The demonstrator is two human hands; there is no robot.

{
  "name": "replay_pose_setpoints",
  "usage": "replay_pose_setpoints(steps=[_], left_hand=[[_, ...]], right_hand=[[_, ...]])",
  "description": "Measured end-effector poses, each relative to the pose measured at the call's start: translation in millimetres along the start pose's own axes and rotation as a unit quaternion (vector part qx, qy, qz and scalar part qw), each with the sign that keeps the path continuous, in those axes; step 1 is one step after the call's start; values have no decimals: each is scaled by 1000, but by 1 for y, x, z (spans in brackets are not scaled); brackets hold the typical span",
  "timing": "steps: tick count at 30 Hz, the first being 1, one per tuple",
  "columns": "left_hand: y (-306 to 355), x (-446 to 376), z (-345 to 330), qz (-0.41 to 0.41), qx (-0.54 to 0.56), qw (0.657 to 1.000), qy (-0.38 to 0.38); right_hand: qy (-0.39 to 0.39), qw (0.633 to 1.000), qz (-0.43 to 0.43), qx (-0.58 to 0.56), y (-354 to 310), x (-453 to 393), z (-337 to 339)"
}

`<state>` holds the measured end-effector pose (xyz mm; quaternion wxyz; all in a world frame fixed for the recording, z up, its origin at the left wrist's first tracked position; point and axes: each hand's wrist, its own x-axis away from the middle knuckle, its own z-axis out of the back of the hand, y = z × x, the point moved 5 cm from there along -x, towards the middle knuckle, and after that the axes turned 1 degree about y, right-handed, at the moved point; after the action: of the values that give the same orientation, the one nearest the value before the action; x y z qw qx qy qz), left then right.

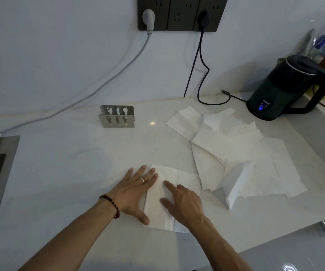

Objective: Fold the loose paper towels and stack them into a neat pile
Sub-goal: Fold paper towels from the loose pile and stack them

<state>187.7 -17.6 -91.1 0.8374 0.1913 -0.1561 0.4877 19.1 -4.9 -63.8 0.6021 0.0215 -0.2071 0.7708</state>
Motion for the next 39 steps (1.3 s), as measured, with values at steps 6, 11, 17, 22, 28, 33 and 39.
replay_pose_setpoints(steps=[6,11,17,22,28,33,39], left_hand=[[5,4,-2,6,-6,1000,2],[24,-1,25,0,26,997,76],[77,-24,40,-45,38,989,133],[103,-36,40,-46,64,990,114],[126,-41,58,-54,148,973,169],[142,-43,80,-78,192,953,222],[140,-35,99,-66,276,889,360]], right_hand=[[-51,998,-4,40,16,2,-6],[155,988,15,26,30,15,19],[221,964,-70,130,87,42,44],[166,959,-211,86,134,52,49],[228,893,-249,-296,146,56,72],[205,832,-214,-469,120,45,100],[150,770,-178,-594,98,29,114]])
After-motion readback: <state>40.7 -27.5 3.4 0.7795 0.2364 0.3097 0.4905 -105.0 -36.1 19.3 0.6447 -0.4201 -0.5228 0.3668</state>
